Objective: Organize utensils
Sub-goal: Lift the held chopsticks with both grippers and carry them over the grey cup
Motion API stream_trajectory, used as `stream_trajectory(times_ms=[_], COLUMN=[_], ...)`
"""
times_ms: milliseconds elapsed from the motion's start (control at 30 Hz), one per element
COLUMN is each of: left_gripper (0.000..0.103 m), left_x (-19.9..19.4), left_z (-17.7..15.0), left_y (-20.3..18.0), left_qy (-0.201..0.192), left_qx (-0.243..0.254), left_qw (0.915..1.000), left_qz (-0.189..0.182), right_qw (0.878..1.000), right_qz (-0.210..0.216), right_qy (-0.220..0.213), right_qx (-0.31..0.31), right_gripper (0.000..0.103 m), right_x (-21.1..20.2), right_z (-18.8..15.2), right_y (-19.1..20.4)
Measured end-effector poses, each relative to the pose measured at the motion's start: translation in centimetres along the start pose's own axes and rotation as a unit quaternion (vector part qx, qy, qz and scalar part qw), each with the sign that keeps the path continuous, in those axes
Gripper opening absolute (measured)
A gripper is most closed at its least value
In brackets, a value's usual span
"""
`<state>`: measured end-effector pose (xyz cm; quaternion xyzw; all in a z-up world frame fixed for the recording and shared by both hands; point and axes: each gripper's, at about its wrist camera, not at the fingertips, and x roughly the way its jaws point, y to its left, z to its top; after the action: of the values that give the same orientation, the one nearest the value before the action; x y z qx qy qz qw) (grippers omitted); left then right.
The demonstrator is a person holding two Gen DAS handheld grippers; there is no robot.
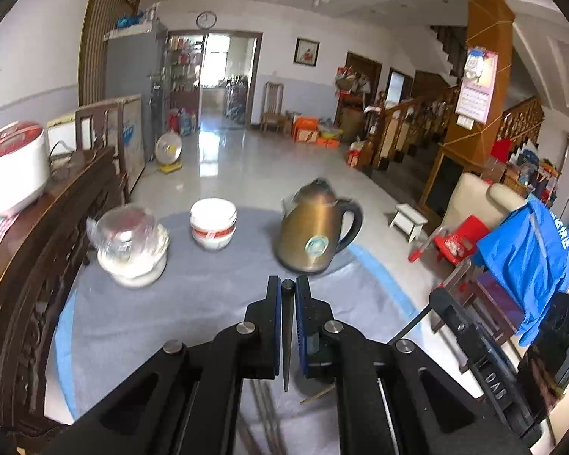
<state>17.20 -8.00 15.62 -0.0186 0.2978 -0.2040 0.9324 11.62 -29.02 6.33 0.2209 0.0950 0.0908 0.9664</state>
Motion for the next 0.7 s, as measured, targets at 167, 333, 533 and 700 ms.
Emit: stream_trajectory(times_ms=[167, 333, 533, 700], left_gripper=[0.007, 0.007, 0.007, 0.008], left_x=[0.1, 2.1, 7.1, 8.6], left_z=[1.4, 0.9, -1.8, -3.6], left_y=[-1.8, -2.5, -1.9, -1.4], left_qy=[-0.017, -0.001, 0.071, 0.104], left_qx=[-0.002, -0.016, -0.024, -0.020], left_qw=[0.9996, 0.9992, 0.9967, 0.9941], left_qz=[-0.022, -0.037, -0.029, -0.026], right_qw=[0.998, 0.994, 0.994, 0.994], right_qz=[-0.048, -0.084, -0.096, -0.083], right_qy=[-0.035, -0.024, 0.039, 0.074], right_qx=[-0.032, -0.063, -0.034, 0.024], right_gripper=[0.007, 0.007, 0.007, 0.010], right_x=[-0.8, 0.2, 2.7, 3.0], right_z=[1.3, 0.4, -2.0, -3.2], right_y=[0.1, -0.4, -2.4, -4.8])
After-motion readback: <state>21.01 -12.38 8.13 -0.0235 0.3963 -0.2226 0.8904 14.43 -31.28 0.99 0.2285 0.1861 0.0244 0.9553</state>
